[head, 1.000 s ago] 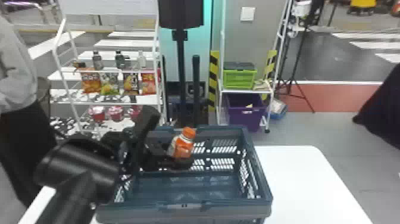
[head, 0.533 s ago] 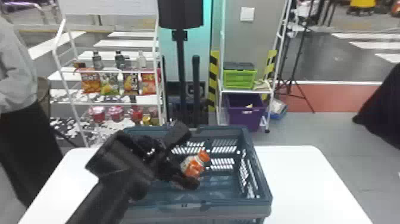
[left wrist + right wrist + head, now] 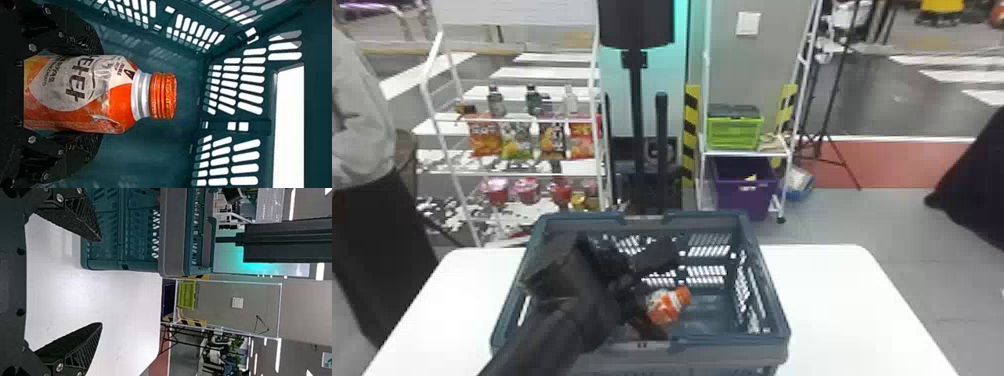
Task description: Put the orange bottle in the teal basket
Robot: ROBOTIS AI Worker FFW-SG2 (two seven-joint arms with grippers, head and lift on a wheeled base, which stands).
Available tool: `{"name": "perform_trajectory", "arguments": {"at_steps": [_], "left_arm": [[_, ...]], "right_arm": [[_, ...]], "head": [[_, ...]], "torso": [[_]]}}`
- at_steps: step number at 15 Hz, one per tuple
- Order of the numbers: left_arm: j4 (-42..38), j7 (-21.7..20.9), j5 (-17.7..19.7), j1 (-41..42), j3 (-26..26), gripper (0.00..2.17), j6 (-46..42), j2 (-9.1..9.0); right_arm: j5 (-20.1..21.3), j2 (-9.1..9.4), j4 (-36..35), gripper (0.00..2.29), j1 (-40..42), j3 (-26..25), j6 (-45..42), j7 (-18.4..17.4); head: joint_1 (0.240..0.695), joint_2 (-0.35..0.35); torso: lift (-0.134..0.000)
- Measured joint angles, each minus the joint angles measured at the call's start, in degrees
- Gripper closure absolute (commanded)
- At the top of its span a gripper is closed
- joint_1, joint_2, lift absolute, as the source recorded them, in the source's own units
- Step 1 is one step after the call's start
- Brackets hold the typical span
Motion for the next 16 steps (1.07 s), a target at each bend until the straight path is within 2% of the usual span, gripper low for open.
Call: {"name": "perform_trajectory", "arguments": {"at_steps": [1, 2, 5, 10, 12, 16], "left_arm": [[0.1, 0.4, -0.3, 0.0, -0.2, 0.13, 0.0, 0.0], [0.1, 0.9, -0.4, 0.0, -0.2, 0.09, 0.1, 0.04], [-1.0, 2.6, -0.4, 0.8, 0.6, 0.08, 0.3, 0.15], [-10.5, 3.2, 1.6, 4.0, 6.4, 0.09, 0.6, 0.91], [-16.8, 2.0, 3.1, 6.1, 10.3, 0.09, 1.5, 1.13], [-36.1, 0.7, 8.7, 13.9, 20.5, 0.09, 6.5, 1.09]], "right_arm": [[0.0, 0.0, 0.0, 0.13, 0.0, 0.0, 0.0, 0.0], [0.1, 0.0, 0.0, 0.13, 0.1, 0.0, 0.0, 0.0], [0.1, 0.0, -0.3, 0.13, 0.3, 0.0, 0.0, 0.0], [0.3, -0.01, -0.8, 0.13, 0.9, 0.0, 0.0, 0.0], [0.4, -0.01, -1.0, 0.13, 1.1, 0.0, 0.0, 0.0], [0.4, -0.04, -1.3, 0.13, 1.4, 0.0, -0.6, 0.0]], "head": [[0.499, 0.0], [0.499, 0.0], [0.499, 0.0], [0.499, 0.0], [0.499, 0.0], [0.499, 0.0]], "torso": [[0.0], [0.0], [0.0], [0.0], [0.0], [0.0]]}}
